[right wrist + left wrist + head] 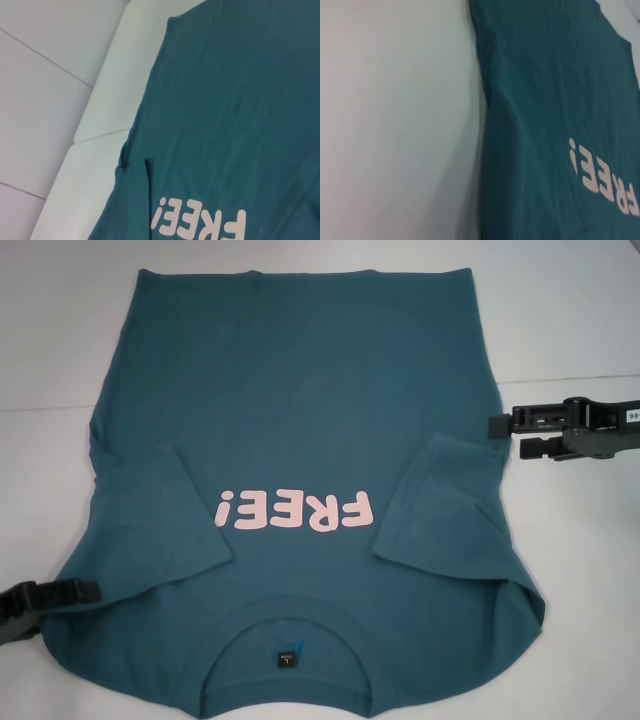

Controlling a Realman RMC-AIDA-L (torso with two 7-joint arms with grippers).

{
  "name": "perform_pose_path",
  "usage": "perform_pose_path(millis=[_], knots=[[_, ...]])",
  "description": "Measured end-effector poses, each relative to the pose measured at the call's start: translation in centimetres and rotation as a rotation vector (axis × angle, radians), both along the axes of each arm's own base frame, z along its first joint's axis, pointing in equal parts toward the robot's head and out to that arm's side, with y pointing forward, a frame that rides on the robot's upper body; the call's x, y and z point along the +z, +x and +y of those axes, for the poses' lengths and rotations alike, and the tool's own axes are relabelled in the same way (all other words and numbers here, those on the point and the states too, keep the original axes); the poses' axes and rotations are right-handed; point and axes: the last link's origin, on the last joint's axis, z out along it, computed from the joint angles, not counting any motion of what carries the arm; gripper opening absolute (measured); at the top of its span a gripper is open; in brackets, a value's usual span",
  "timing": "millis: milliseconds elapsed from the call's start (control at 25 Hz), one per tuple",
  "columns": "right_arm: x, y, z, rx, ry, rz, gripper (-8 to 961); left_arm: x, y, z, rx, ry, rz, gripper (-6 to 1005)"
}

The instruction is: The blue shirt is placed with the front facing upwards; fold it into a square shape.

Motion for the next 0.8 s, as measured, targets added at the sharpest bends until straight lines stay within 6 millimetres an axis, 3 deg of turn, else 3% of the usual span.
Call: perform_pose_path(millis=[320,560,680,800], knots=[[0.20,0.08,-0.01,-0.005,0.008,0.010,900,0.04,0.04,0.08,0.010,-0.008,-0.002,735],[0.19,0.21,-0.12,-0.005,-0.001,0.001,898,0.02,0.03,0.02,0.011,-0.008,-0.009,497],[0.36,0.42,-0.39,-0.001,-0.014,-0.009,896,-0.01,0.35,-0.07,-0.009,-0.024,-0.024,259],[0.90,0.81,-0.97,0.008,-0.038,-0.020,895,0.09,0.76,-0.19,-0.040,-0.034,-0.041,137]])
